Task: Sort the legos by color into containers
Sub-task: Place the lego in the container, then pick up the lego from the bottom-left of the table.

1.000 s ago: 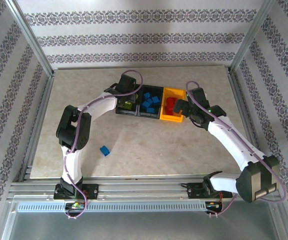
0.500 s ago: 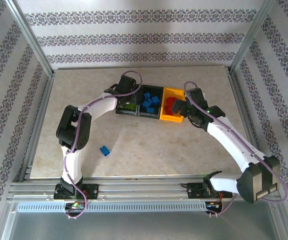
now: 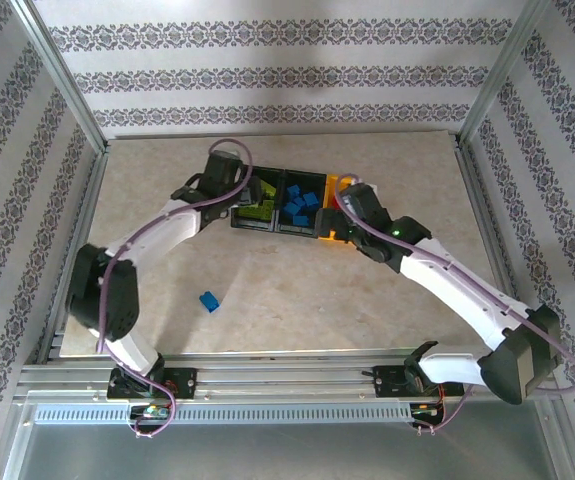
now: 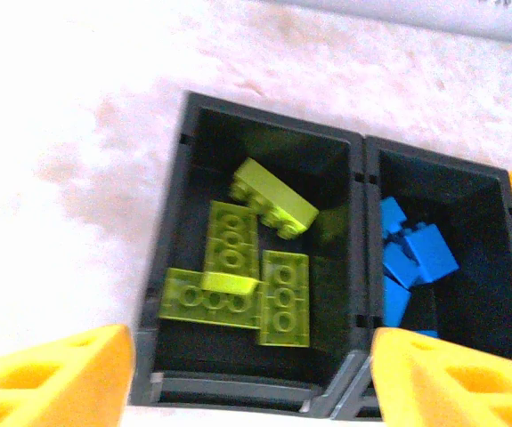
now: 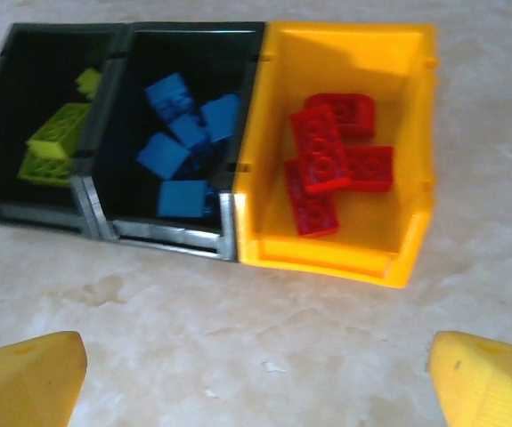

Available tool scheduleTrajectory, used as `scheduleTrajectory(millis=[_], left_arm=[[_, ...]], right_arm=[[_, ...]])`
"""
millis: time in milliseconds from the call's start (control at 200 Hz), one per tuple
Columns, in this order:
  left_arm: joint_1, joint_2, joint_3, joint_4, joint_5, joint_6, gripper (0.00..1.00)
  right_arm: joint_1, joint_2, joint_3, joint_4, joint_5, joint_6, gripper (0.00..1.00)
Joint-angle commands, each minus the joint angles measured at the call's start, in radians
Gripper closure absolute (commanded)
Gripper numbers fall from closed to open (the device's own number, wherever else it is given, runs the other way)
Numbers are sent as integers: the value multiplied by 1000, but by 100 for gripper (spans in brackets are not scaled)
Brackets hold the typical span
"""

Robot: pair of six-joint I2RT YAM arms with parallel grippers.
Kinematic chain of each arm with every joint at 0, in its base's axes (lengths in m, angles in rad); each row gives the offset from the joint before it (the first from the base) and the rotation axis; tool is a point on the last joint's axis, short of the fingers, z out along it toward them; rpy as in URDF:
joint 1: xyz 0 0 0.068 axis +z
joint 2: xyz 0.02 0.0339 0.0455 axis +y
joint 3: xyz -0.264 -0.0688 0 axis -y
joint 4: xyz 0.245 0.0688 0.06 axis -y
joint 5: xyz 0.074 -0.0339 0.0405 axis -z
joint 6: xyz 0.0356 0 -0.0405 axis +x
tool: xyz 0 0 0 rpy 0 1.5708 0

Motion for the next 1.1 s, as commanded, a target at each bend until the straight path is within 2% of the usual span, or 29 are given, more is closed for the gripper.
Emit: scheduleTrajectory(millis=[0, 105, 325, 585, 914, 1094], left_arm=[[62, -86, -97, 21, -38, -63, 18], [120, -176, -184, 20, -51, -89, 0], [237, -308, -319, -9, -94, -116, 0], [380, -349, -403, -52, -93, -134, 0], [523, -359, -498, -1, -22, -202, 0], [561, -377, -536, 20, -8, -217, 0]], right_arm=[[78, 52, 52, 21, 40, -34, 2], [159, 123, 102, 18, 30, -49, 2], [286, 326, 246, 10, -67, -72, 2], [401, 573, 452, -39, -178, -124, 2], [480, 789, 673, -146, -251, -185, 6], [507, 882, 765, -203, -279, -220, 9]])
